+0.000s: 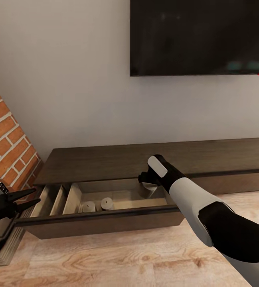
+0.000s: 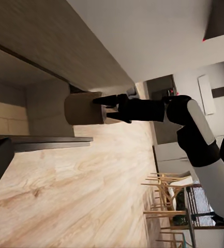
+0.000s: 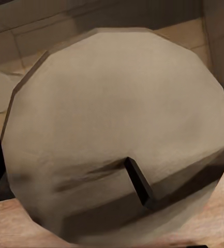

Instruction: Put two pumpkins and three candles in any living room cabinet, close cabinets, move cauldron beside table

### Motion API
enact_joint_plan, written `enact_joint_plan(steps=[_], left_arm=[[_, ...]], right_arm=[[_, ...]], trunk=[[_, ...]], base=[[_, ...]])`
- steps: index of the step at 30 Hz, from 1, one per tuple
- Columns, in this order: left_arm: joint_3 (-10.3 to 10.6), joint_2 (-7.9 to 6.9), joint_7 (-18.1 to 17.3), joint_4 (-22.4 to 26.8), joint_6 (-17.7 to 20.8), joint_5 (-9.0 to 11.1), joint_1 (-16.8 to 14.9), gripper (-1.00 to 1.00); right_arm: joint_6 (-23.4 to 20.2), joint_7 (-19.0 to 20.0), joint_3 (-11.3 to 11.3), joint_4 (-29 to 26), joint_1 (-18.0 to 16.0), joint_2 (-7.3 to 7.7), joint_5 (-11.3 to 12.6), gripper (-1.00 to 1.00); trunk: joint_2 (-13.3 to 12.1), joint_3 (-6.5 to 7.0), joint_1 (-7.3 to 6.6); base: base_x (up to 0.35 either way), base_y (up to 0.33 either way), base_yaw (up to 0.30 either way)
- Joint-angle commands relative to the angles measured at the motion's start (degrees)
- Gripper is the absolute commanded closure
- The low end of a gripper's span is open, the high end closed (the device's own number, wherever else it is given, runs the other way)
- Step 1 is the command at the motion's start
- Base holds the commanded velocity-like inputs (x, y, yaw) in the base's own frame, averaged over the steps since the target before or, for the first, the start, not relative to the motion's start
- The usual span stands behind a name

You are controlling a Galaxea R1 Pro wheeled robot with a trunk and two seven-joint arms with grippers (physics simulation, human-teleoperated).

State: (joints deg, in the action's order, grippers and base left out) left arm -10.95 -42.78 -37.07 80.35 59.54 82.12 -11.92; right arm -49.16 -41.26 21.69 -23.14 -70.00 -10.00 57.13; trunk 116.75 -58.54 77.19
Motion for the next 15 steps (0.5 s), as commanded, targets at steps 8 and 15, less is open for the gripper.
enact_joint_plan(steps=[8,15], left_arm=[[0.0,-0.01,-0.3,0.0,0.2,-0.2,0.0,-1.00],[0.1,0.06,-0.2,0.0,0.1,-0.2,0.0,-1.00]], right_arm=[[0.9,4.5,0.4,-0.1,0.0,0.00,0.6,1.00],[0.6,4.9,2.2,-0.1,0.0,0.00,0.6,1.00]], trunk=[[1.6,-0.77,0.87],[1.6,-0.77,0.87]], base=[[0.000,0.000,0.000],[0.046,0.041,0.000]])
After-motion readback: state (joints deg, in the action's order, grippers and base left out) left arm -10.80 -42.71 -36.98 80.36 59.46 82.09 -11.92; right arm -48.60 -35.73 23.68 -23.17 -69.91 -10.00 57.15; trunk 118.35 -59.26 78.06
